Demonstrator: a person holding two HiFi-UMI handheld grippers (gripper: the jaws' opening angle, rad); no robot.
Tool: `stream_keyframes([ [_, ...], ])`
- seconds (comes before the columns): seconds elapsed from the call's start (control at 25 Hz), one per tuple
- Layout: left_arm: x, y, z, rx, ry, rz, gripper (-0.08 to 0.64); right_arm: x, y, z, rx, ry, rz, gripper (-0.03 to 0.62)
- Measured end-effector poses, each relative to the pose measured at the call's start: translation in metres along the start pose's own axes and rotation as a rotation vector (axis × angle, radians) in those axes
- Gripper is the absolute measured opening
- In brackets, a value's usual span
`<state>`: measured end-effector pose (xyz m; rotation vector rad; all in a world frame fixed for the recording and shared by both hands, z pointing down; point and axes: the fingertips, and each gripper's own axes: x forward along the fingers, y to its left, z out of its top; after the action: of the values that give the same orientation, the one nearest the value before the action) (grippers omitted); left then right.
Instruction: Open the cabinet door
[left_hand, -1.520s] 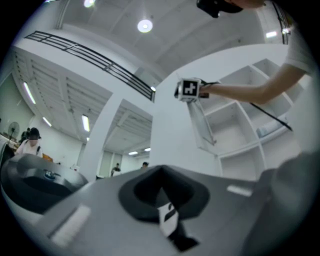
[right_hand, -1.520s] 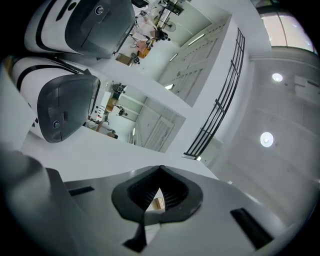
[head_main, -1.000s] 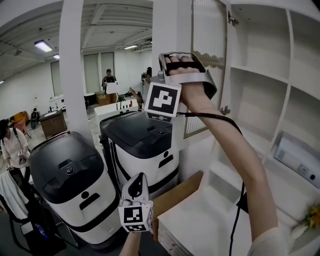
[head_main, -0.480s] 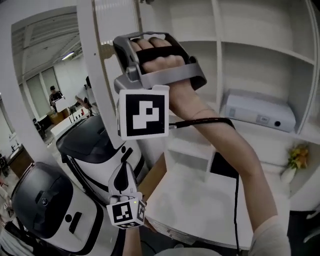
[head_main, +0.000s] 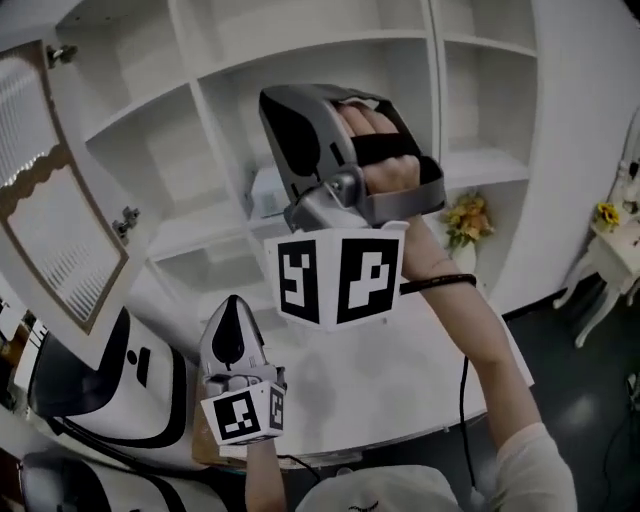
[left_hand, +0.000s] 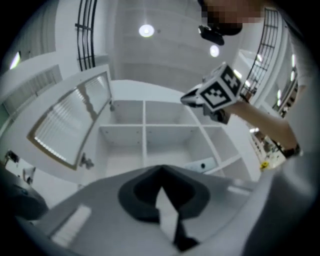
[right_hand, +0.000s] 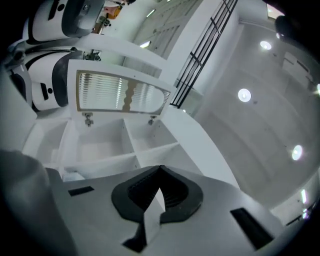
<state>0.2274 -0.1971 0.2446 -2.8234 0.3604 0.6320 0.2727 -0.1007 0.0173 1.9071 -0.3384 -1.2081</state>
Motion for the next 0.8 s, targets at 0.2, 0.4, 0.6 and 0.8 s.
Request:
stream_keyframes([
  [0.2,0.026,-0.069,-0.001,-0.074,-0.048,-0.135,0.005,-0.067,0.001,-0.092,0.106,0.187,0.001,-0.001],
  [0.4,0.033,-0.122,-0.001,-0.136,-0.062,-0.212,0.005,-0.130,0.030,-0.157,0.200,0.368,0.055,0.000],
  [0.6,0.022,-0.154,-0.010,-0.189,-0.063,-0.229,0.005,-0.195,0.071,-0.189,0.531,0.431,0.147,0.000],
  [0.8,0.007,-0.164,-0.033,-0.200,-0.002,-0.210,0.005,-0.242,0.108,-0.199,0.751,0.445,0.167,0.000],
])
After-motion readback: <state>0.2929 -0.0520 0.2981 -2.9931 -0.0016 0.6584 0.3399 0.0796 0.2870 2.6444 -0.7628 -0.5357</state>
